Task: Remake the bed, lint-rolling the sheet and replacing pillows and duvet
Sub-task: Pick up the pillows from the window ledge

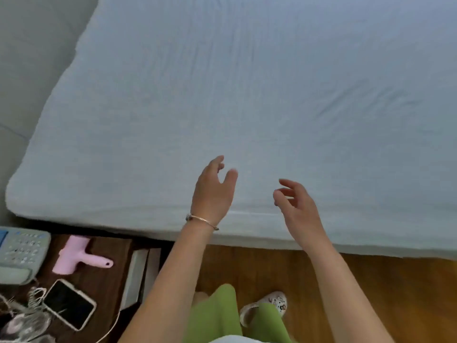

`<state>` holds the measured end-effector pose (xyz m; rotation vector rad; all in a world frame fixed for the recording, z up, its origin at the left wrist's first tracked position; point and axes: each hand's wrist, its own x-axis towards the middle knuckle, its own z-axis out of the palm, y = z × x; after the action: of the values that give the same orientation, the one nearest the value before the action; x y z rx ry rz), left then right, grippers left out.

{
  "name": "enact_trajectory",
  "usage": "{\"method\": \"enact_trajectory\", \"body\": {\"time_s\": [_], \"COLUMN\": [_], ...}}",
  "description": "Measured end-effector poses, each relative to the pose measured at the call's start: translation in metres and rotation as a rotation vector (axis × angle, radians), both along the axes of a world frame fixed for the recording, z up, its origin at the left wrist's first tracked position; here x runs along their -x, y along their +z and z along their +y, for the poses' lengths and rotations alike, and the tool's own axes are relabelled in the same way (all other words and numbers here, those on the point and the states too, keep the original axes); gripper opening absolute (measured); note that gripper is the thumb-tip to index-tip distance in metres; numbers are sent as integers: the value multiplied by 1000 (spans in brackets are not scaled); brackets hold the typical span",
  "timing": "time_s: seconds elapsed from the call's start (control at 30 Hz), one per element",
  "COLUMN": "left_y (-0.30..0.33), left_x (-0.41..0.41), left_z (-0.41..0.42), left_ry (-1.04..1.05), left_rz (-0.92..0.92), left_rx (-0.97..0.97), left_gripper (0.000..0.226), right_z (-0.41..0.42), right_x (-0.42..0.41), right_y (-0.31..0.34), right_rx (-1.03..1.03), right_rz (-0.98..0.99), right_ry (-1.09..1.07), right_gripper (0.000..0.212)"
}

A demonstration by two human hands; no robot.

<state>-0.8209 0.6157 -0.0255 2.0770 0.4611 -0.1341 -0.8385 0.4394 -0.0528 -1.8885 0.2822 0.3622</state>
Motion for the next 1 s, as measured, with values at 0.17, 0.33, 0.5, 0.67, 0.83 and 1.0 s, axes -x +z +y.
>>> {"method": "enact_trajectory", "body": {"time_s": [0.17,0.33,0.5,0.67,0.83,1.0], "left_y": [76,125,132,142,153,126], "left_x": [-33,-27,-53,-86,-84,-87], "left_z": [-225,-418,-575,-781,-972,-1145], "left_ry": [-283,-634,-975,-1201,-1326,-1267], "left_rz": [-202,-335,-397,-364,-319,-171], "left_rx": [151,273,257,321,395,430], "left_gripper": [40,49,45,36,29,33], "right_z": [-207,-396,-561,-731,-874,-1026], "right_x": [17,65,84,97,100,99], "right_y": [76,135,163,181,189,170], "right_rx": [-35,-4,110,120,90,74], "right_rz": [-181,-297,-314,-353,-369,-397], "right_ry": [-339,-645,-664,-933,-1169,-1258], "right_gripper": [24,16,18,20,20,22]}}
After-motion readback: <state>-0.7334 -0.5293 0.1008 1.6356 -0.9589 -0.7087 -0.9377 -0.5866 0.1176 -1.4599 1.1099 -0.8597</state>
